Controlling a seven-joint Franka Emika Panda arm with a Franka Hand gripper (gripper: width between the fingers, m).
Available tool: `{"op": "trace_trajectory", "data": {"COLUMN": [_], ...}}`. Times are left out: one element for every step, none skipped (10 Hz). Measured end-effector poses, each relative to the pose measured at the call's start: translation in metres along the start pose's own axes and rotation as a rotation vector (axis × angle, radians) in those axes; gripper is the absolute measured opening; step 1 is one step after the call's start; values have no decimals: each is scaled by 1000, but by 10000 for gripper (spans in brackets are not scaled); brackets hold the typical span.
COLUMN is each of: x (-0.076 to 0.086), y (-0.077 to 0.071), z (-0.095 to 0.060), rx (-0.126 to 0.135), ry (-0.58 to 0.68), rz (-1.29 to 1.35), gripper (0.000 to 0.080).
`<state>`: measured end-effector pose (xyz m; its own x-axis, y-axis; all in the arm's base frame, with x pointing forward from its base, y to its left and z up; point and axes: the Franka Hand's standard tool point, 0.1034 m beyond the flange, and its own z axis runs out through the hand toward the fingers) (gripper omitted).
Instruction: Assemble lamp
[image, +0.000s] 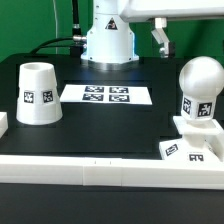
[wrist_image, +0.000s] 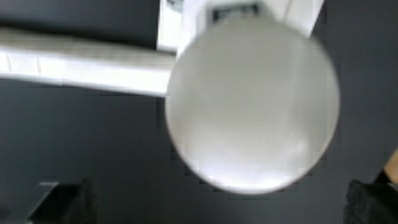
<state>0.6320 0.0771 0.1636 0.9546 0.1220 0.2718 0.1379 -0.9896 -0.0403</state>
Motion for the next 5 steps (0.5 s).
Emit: {"op": "trace_trajectory", "data": {"x": [-3, -3, -7, -6, -7], "y": [1, 5, 8, 7, 3], "z": [3, 5, 7, 8, 12], "rx": [8, 13, 23, 31, 37], "ry": [-75, -120, -212, -276, -325], "rz": [1, 2, 9, 13, 19], "gripper": [698, 698, 698, 698, 698]}}
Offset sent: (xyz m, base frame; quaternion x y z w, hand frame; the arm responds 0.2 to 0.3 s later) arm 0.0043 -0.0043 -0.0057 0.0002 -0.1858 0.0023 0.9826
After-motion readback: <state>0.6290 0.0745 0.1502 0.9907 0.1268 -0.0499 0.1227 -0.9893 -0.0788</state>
